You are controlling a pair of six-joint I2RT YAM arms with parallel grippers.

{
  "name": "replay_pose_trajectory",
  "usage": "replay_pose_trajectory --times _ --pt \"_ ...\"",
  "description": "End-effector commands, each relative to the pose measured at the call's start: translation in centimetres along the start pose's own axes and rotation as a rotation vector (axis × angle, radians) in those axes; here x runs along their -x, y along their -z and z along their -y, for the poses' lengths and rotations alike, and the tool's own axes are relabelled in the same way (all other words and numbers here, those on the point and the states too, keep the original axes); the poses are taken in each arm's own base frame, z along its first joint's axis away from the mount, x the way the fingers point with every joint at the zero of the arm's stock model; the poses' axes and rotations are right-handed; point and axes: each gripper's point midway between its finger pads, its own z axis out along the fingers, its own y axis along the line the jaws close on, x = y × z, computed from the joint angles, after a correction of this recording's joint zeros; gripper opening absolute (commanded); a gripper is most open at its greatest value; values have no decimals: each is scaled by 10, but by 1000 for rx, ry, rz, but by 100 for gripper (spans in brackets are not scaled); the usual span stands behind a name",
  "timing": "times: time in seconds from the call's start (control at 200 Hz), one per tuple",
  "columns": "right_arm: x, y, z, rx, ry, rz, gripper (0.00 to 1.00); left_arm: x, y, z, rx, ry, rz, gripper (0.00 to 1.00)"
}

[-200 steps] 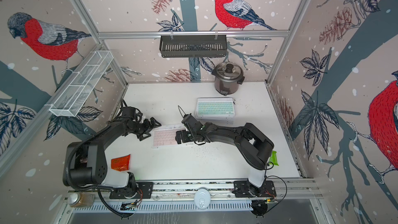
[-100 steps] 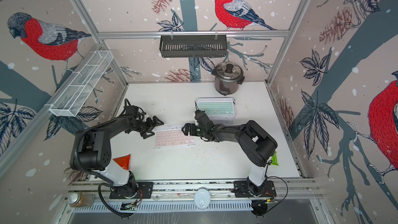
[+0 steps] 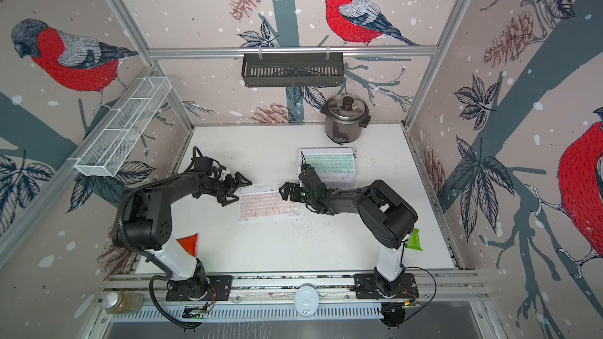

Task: Stack the numeric keypads
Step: Pick up the numeric keypad from the center of the board.

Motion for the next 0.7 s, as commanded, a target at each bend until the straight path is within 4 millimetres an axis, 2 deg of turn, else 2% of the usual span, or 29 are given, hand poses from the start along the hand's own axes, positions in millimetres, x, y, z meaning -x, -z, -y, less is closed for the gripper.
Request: replay_pose_trajectory --times 0.0,0.135,0.27,0.696 --pt "9 0 5 -13 1 29 99 -5 -5 -32 144 44 -5 99" --pt "18 1 15 -38 2 49 99 -5 -6 -33 150 46 -11 99" --pt "23 2 10 2 -13 49 99 -5 -7 -34 153 49 -12 99" --pt "15 -8 3 110 -72 34 99 -6 -11 -38 154 52 -27 99"
